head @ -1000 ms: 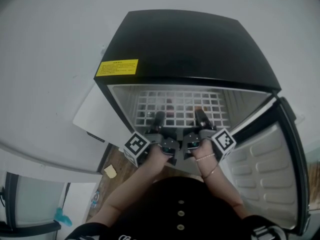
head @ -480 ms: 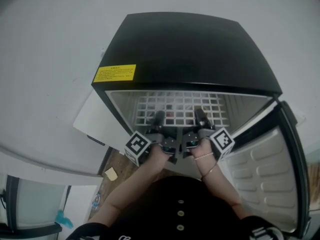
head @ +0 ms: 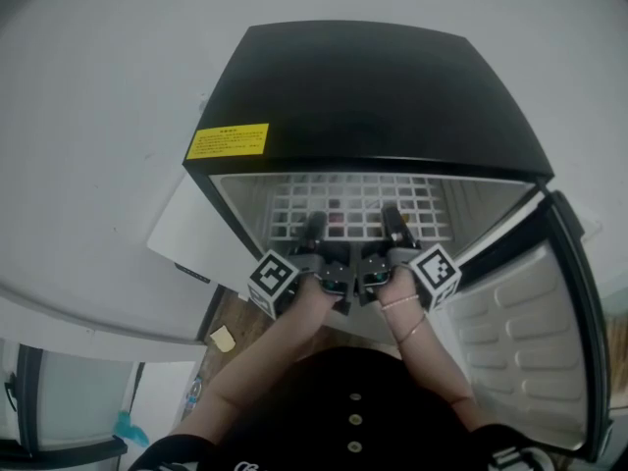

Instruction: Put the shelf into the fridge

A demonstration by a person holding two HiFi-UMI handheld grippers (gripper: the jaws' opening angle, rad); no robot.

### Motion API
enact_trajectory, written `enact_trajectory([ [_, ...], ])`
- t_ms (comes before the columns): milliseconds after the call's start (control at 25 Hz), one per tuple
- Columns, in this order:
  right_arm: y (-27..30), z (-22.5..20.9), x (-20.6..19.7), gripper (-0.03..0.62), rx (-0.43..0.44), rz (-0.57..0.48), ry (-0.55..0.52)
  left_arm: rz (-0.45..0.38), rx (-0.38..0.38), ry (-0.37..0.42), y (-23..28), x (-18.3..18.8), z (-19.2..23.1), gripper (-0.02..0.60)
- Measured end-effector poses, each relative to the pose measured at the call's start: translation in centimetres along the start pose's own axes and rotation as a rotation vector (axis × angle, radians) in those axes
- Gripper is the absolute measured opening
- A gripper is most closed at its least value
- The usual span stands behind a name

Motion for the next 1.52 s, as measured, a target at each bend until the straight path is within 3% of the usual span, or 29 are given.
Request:
enact_trajectory([
  [200, -1.0, -0.1, -0.8, 0.035, 0.006, 0.033, 0.017, 0.025, 0.011, 0.038, -0.9, 0.0, 0.3, 0.035],
  [400, -2.7, -0.2, -1.7, 0.067, 0.012, 0.063, -0.014, 0.036, 0.010, -0.035, -2.6, -1.4, -0.2, 0.035],
  [720, -6.0, -0.2, -2.8, 0.066, 0.015, 0.090, -0.015, 0.078, -0.002, -0.038, -5.3, -2.2, -0.5, 0.035],
  [800, -6.9, -0.1, -3.2, 0.066, 0.015, 0.098, -0.039, 0.101, -0.034, -0.027, -6.0, -2.6, -1.0, 0.035],
  [1040, -9.4, 1.8, -3.5, 0.059, 0.086, 0.107, -0.153, 0.213, -0.250, 0.068, -7.7, -3.9, -4.8, 0.034],
  [1160, -10.7, 3.7, -3.5, 0.044, 0.122, 0.111, -0.285, 0.288, -0.306, 0.208, -8.7, -4.9, -6.5, 0.034],
  [1360, -12.8, 7.7, -4.5, 0.026, 0.207, 0.147, -0.516, 0.364, -0.336, 0.719, -10.8, -6.4, -8.9, 0.027],
  [1520, -14.5, 10.7, -5.4, 0.015, 0.278, 0.152, -0.704, 0.370, -0.357, 0.974, -12.7, -7.3, -10.6, 0.008],
])
Point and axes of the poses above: the fingertips, and each gripper's own axes: y forward along the fingers, z to its left, x out of its top, the point moved 2 cm from there along -y, backward along the fingers, and after that the axes turned 1 degree about -z, right-handed, at the moved point
